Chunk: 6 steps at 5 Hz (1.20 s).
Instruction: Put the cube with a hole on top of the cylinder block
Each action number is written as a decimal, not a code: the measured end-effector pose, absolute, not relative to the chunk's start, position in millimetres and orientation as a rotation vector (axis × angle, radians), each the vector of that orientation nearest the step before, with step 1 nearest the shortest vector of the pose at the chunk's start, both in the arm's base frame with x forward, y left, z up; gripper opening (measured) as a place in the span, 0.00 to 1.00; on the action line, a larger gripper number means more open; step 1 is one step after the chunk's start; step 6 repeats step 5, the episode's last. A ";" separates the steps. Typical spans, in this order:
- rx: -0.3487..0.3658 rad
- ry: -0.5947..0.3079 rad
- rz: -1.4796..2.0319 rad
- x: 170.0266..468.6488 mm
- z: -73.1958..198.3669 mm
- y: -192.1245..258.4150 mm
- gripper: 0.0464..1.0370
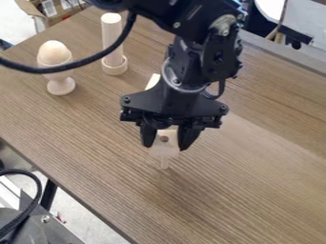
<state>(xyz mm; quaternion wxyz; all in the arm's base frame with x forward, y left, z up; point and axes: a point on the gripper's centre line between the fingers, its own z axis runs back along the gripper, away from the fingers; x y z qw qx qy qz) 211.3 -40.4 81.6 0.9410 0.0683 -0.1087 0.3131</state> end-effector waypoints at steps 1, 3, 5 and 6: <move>0.157 -0.227 0.638 212.2 84.5 -37.9 0.51; 0.154 -0.239 0.635 214.6 86.5 -38.1 0.51; 0.127 -0.257 0.629 219.1 85.9 -40.2 0.51; 0.127 -0.257 0.629 219.1 85.9 -40.2 0.51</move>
